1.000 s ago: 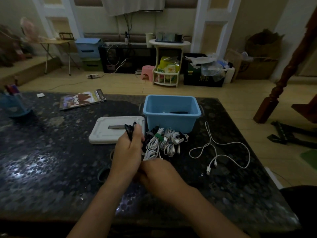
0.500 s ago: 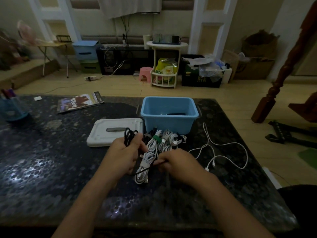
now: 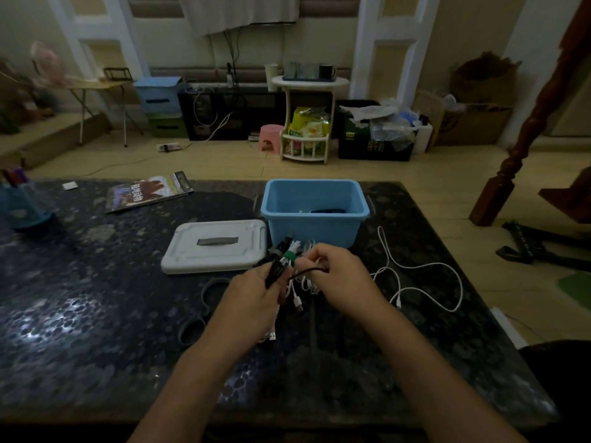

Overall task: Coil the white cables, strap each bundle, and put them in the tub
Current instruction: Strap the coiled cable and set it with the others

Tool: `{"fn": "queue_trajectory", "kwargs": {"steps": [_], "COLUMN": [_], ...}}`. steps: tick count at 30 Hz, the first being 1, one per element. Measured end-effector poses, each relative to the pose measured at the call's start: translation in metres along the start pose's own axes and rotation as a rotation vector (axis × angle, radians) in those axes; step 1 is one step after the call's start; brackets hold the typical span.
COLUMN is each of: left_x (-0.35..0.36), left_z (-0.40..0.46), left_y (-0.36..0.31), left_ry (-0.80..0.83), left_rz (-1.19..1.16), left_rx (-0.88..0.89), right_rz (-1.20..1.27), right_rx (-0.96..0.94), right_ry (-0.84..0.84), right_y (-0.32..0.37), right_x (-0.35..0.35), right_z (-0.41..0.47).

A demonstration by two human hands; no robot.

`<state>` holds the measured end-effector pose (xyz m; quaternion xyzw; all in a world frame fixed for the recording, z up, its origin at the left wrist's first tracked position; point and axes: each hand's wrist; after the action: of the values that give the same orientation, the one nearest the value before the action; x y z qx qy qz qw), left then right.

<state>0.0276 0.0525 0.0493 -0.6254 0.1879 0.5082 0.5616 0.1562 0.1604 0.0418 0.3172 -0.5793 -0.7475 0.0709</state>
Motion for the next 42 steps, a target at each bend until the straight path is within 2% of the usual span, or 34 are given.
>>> {"fn": "queue_trajectory", "kwargs": {"steps": [3,8,10,15,21,23,26,28,33,38,42], "left_x": [-0.004,-0.008,-0.007,-0.008,-0.009,-0.009,-0.013,-0.017,-0.017,-0.006,-0.009], "left_z": [0.001,0.002,0.002,0.002,0.001,0.002,0.006,0.007,-0.001,0.000,0.001], "left_y": [0.001,0.008,0.010,0.006,0.001,0.002,0.006,0.007,-0.001,-0.002,-0.003], "left_ry": [-0.023,-0.033,-0.032,-0.039,-0.031,0.008,0.018,0.022,0.054,0.007,-0.081], "left_rz": [-0.053,-0.161,-0.104,-0.079,-0.195,-0.329,-0.627,-0.709,-0.552,-0.409,-0.417], "left_rx": [-0.029,-0.137,-0.111,-0.055,-0.115,-0.184,-0.323,-0.386,-0.317,-0.244,-0.266], "right_rz": [-0.030,0.036,0.039,0.060,-0.012,-0.015,0.096,0.146,0.309,0.165,0.175], "right_rx": [-0.056,0.001,-0.029,-0.117,-0.092,-0.077,0.048,0.077,-0.084,-0.218,-0.203], "right_ry": [0.094,0.323,0.264,-0.011,-0.058,-0.012,0.187,0.283,0.247,0.174,0.226], "right_y": [0.001,0.004,0.006,0.007,0.007,0.006,0.007,0.010,0.019,0.018,0.021], "right_x": [-0.007,-0.018,-0.017,-0.010,-0.005,-0.005,-0.006,-0.004,0.018,0.037,0.041], "right_z": [-0.002,-0.006,-0.007,-0.007,-0.008,-0.007,-0.009,-0.012,-0.023,-0.029,-0.030]}}
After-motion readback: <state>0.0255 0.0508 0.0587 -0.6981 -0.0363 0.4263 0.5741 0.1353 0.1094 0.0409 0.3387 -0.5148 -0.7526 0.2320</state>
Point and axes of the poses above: each hand's wrist, its own z-axis towards the middle knuckle, its own x-axis out of the palm, y = z × x, and after that the axes turned 15 degrees about z, right-handed
